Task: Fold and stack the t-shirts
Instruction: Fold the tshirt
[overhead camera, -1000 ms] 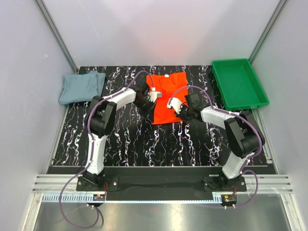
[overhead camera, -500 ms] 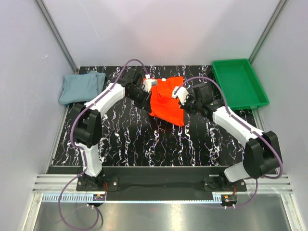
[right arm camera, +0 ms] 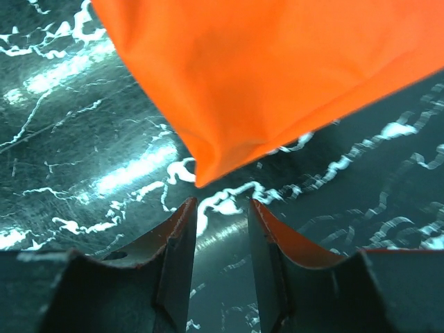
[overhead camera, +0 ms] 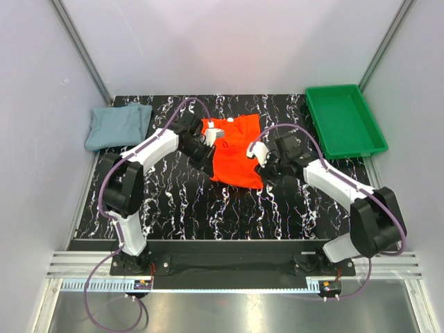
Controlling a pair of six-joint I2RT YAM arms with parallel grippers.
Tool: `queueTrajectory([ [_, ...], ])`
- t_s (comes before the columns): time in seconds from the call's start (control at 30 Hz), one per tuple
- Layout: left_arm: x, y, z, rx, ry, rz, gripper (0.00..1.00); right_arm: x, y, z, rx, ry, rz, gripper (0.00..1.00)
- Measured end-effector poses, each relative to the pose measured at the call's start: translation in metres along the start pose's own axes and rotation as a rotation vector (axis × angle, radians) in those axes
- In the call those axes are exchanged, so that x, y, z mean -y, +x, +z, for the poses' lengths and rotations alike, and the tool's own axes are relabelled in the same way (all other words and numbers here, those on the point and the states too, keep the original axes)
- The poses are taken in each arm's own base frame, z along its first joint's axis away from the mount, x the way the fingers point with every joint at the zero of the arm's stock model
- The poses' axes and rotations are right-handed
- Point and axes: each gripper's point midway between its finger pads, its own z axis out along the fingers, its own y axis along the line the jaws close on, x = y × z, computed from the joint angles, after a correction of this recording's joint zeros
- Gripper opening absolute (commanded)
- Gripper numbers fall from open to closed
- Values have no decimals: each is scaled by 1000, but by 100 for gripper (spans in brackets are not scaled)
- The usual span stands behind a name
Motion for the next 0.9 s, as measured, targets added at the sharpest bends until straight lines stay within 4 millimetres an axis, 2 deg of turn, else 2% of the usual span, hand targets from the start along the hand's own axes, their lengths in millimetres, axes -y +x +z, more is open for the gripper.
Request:
queueTrajectory([
  [0.4,-4,3,4,-16,-1,3,0,-26,23,40,-67,-156,28,42],
  [0.5,-7,5,8,-33,0,-6,0,-30,27,49,-79,-184,31,39],
  [0.77,-10,7,9,-44,0,-10,0,-27,28,62,-88,-191,34,0],
  [0.9,-11,7,8,-42,-1,-12,0,-24,24,62,-77,-179,28,0],
])
